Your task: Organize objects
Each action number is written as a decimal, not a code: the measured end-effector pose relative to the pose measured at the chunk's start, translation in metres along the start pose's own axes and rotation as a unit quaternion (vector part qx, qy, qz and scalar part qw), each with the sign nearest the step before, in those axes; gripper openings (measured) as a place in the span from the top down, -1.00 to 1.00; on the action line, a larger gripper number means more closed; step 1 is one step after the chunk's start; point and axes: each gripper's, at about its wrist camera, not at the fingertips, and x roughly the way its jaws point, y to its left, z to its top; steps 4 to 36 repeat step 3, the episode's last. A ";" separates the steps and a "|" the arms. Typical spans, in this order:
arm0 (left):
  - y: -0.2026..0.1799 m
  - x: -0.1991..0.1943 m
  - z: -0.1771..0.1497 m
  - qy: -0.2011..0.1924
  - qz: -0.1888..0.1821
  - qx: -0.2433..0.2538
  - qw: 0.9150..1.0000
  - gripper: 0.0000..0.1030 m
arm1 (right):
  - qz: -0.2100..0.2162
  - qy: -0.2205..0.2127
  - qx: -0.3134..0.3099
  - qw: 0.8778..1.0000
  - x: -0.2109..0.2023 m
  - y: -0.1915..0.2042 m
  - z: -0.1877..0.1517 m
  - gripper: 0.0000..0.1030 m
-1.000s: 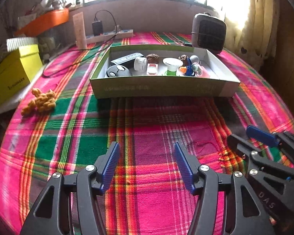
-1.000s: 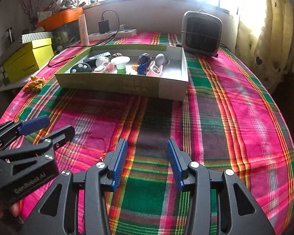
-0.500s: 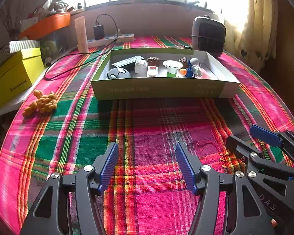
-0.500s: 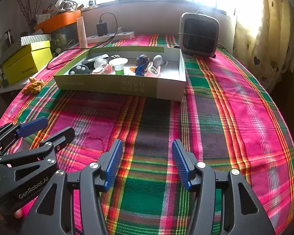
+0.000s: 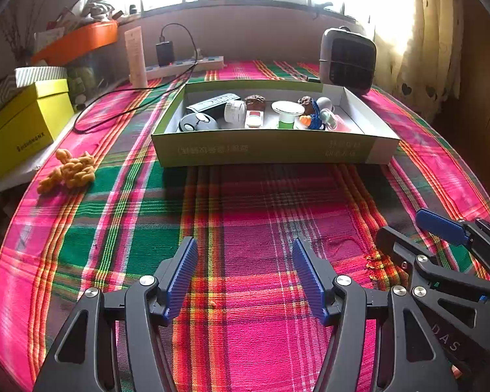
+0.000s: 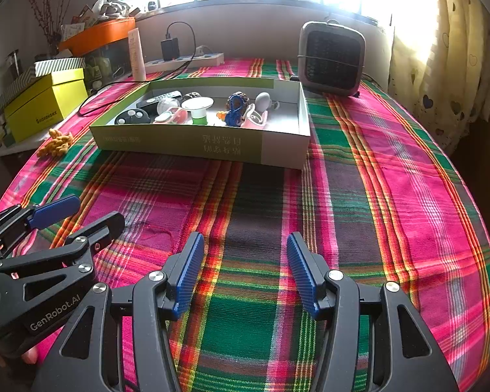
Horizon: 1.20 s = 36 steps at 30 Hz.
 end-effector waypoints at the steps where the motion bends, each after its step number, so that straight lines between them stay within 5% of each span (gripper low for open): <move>1: 0.000 0.000 0.000 0.000 0.000 0.000 1.000 -0.17 | 0.000 0.000 0.000 1.000 0.000 0.000 0.000 -0.04; 36: 0.000 0.000 0.000 0.000 0.000 0.000 1.000 -0.17 | 0.000 0.000 0.000 1.000 0.000 0.000 0.000 -0.04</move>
